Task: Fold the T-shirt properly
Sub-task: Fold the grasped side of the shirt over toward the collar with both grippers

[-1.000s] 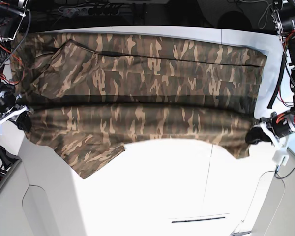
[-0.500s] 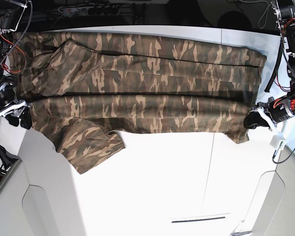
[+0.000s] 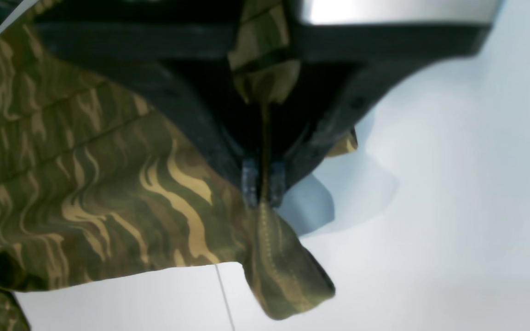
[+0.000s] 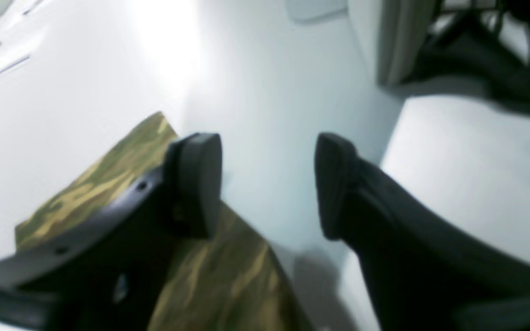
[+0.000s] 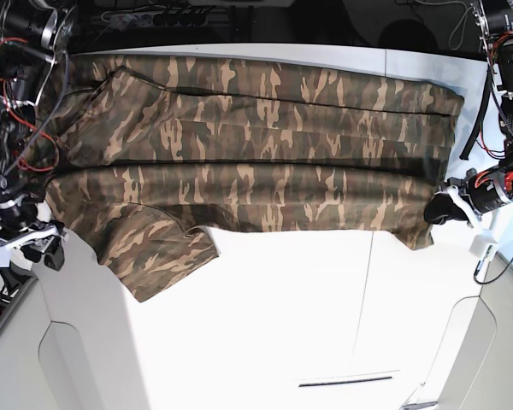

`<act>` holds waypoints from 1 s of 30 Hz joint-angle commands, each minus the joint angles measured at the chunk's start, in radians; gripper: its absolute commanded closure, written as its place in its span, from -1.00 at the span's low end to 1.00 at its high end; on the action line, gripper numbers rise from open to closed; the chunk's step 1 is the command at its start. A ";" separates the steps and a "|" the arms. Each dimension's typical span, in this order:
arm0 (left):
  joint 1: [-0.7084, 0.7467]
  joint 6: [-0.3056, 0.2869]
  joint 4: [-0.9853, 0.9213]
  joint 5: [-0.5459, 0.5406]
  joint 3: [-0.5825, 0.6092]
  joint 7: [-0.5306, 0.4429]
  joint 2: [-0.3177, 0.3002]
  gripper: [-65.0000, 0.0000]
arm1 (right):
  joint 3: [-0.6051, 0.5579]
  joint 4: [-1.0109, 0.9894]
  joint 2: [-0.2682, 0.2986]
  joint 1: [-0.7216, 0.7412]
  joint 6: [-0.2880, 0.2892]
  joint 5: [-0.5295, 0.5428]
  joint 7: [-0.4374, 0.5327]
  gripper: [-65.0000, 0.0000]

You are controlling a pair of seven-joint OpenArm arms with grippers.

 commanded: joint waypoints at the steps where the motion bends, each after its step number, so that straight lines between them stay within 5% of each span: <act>1: -0.018 -0.008 0.016 -0.016 -0.008 -0.019 -0.022 1.00 | -0.009 -0.028 0.011 0.052 0.004 0.006 0.040 0.01; 8: -0.016 -0.008 0.016 -0.017 -0.008 -0.021 -0.020 1.00 | -0.082 -0.264 -0.037 0.140 0.031 -0.021 0.079 0.01; 18: -0.012 -0.008 0.016 0.005 -0.008 -0.026 0.028 1.00 | -0.097 -0.265 -0.120 0.135 0.064 -0.021 0.074 0.02; 21: -0.005 -0.008 0.016 0.019 -0.008 -0.026 0.027 1.00 | -0.097 -0.265 -0.129 0.135 0.064 -0.022 0.073 0.33; 24: -0.005 -0.008 0.016 0.026 -0.008 -0.026 0.027 1.00 | -0.097 -0.265 -0.130 0.135 0.064 -0.021 0.069 0.99; 27: -0.005 -0.008 0.016 0.025 -0.008 -0.040 0.027 1.00 | -0.097 -0.257 -0.127 0.135 0.067 -0.021 0.051 1.00; 30: -0.005 -0.008 0.016 0.025 -0.008 -0.043 0.027 1.00 | -0.087 -0.199 -0.122 0.134 0.068 0.015 -0.065 1.00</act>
